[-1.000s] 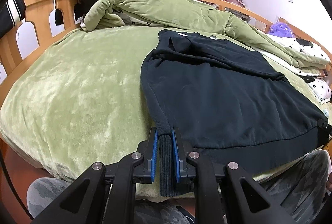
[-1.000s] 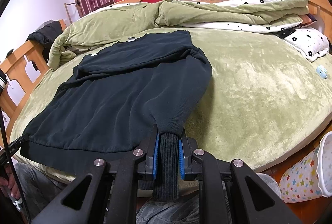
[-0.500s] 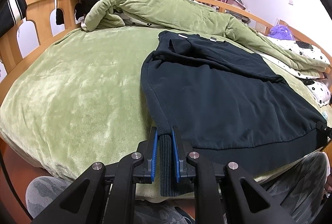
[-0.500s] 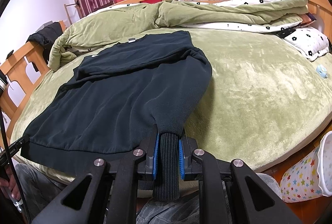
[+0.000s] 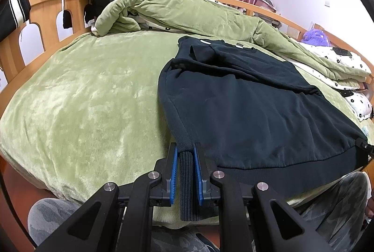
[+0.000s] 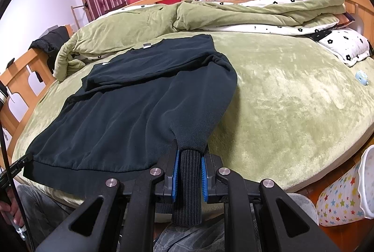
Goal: Fold small clothes
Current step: 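Hold the ribbed hem pinched in both tools, then lift the hem with both tools, fold it over toward the collar, open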
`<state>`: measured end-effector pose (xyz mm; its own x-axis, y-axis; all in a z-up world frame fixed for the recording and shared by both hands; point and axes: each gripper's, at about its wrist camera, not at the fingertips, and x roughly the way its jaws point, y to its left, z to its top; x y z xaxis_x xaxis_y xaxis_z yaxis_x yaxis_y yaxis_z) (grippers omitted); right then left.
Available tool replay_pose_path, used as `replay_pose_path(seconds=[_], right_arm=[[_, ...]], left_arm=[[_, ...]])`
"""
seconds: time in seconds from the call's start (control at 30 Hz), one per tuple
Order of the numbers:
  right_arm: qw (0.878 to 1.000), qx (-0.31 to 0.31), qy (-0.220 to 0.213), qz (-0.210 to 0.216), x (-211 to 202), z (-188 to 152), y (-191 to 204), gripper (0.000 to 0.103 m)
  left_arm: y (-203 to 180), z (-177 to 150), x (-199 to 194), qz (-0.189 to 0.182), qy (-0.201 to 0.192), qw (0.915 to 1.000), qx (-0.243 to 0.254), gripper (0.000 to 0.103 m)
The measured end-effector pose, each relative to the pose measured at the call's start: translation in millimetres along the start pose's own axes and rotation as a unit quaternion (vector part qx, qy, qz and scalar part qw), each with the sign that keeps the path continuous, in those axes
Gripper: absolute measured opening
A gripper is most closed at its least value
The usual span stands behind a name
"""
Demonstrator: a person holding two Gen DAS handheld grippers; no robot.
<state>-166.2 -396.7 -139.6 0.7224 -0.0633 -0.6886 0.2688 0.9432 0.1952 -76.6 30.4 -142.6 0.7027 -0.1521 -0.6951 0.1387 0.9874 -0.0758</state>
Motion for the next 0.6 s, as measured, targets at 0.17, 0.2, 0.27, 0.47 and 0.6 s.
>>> replay_pose_path(seconds=[0.17, 0.2, 0.27, 0.47, 0.6], right_arm=[[1.000, 0.001, -0.002, 0.000, -1.1, 1.0, 0.1, 0.016], [1.000, 0.001, -0.003, 0.000, -1.5, 1.4, 0.3, 0.016], [1.000, 0.001, -0.005, 0.001, -2.2, 2.6, 0.7, 0.016], [1.000, 0.005, -0.012, 0.004, -6.2, 5.7, 0.7, 0.016], [1.000, 0.013, -0.021, 0.010, -11.4, 12.2, 0.3, 0.016]], left_arm=[[0.3, 1.3, -1.6, -0.001, -0.004, 1.0000, 0.001, 0.013], [0.1, 2.2, -1.8, -0.001, -0.005, 1.0000, 0.001, 0.013], [-0.7, 3.5, -2.8, -0.002, -0.007, 1.0000, 0.002, 0.013], [-3.6, 11.4, -6.7, -0.003, -0.018, 0.9998, 0.003, 0.013], [-6.3, 23.1, -10.4, -0.003, -0.029, 0.9996, 0.001, 0.013]])
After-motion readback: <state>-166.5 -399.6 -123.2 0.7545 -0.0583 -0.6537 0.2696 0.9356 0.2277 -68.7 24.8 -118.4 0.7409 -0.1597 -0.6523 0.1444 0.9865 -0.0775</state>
